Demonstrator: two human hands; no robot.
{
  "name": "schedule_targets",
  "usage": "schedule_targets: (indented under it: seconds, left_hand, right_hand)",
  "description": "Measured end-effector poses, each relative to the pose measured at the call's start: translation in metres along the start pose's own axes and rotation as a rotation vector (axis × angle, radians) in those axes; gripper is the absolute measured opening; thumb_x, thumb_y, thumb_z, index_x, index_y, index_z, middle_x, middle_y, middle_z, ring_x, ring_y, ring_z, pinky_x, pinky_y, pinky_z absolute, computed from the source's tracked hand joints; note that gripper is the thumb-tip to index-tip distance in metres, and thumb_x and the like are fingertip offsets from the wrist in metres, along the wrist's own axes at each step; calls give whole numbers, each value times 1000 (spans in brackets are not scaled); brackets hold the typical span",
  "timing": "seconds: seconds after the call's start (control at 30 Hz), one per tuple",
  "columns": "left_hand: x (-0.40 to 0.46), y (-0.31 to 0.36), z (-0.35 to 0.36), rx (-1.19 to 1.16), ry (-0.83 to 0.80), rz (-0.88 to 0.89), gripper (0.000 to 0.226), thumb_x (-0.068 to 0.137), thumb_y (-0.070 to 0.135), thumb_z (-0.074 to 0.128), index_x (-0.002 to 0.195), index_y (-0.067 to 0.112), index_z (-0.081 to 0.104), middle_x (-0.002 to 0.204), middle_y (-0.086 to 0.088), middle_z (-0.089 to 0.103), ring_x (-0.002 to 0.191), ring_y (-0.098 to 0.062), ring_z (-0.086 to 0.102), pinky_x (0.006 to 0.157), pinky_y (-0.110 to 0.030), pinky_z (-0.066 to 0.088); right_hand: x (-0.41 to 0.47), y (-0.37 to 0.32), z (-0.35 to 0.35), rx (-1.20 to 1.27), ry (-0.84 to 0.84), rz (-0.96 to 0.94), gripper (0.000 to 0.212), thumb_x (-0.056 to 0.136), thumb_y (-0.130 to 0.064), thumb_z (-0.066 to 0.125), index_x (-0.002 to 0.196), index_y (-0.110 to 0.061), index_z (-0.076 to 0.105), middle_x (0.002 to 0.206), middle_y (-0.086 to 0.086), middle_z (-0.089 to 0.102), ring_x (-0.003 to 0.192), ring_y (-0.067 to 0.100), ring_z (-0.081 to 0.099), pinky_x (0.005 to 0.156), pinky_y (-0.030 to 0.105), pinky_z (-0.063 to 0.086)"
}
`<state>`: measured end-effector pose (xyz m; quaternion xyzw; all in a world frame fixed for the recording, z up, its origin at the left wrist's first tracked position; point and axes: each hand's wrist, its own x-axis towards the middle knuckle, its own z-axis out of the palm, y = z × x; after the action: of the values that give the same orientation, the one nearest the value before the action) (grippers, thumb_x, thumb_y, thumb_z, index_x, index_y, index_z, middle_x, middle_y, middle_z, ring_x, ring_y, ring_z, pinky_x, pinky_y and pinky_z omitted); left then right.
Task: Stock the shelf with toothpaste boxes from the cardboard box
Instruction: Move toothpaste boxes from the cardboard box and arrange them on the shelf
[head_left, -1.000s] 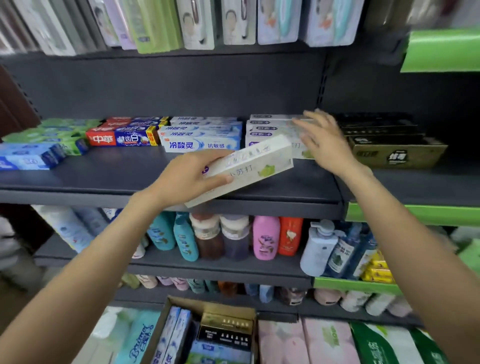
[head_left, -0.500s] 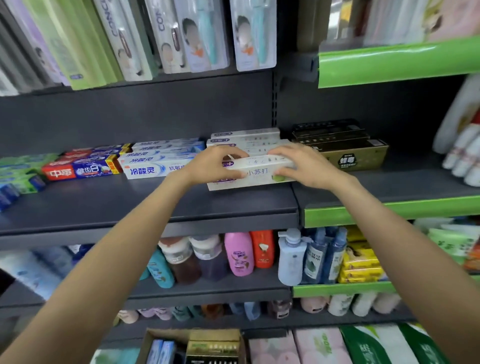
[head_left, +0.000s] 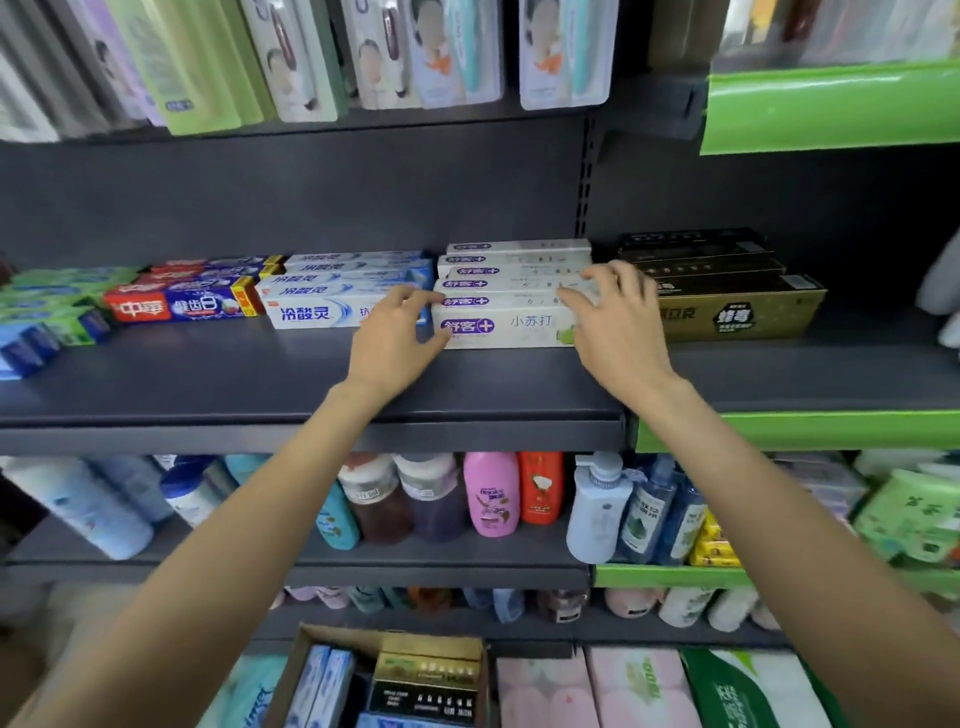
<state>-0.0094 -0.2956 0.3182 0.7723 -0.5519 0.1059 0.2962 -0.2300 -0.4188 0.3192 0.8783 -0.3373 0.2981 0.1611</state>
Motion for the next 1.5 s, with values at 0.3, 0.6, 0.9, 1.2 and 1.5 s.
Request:
schedule_targets:
  seconds: [0.3, 0.6, 0.9, 1.2, 1.5]
  left_hand:
    - [-101, 3, -37, -270, 255, 205, 22, 90, 27, 51, 101, 19, 68, 89, 7, 69, 77, -7, 54, 76, -23, 42]
    - [-267, -150, 0, -410, -159, -177, 19, 85, 26, 55, 101, 23, 66, 81, 11, 65, 77, -4, 61, 71, -30, 51]
    - [-407, -286, 47, -259, -657, -925, 48, 86, 30, 65, 131, 19, 51, 122, -2, 60, 103, -20, 61, 86, -24, 41]
    - [-438, -316, 109, -313, -735, -956, 42, 80, 39, 69, 121, 39, 56, 112, 16, 65, 94, -8, 65, 85, -25, 45]
    - [-447, -314, 117, -231, -657, -877, 33, 87, 27, 59, 118, 37, 61, 107, 15, 69, 94, -12, 66, 83, -27, 47]
  right_hand:
    - [-77, -102, -34, 531, 170, -79, 24, 89, -24, 52, 105, -15, 68, 80, -3, 66, 75, 17, 62, 69, 30, 49]
    - [-199, -215, 56, 566, -607, -208, 28, 88, -38, 51, 106, -23, 65, 91, -6, 67, 83, 17, 65, 60, 29, 49]
    - [-263, -322, 181, 453, -977, -512, 43, 79, -11, 67, 121, -18, 60, 122, 3, 60, 115, 26, 54, 94, 39, 47]
    - [-306, -419, 284, 417, -1081, -817, 76, 70, 14, 56, 139, -14, 42, 146, 8, 38, 139, 26, 29, 114, 42, 21]
    - [-325, -430, 307, -1, -795, -1068, 46, 79, -18, 64, 121, -18, 47, 118, 8, 51, 116, 25, 47, 95, 39, 39]
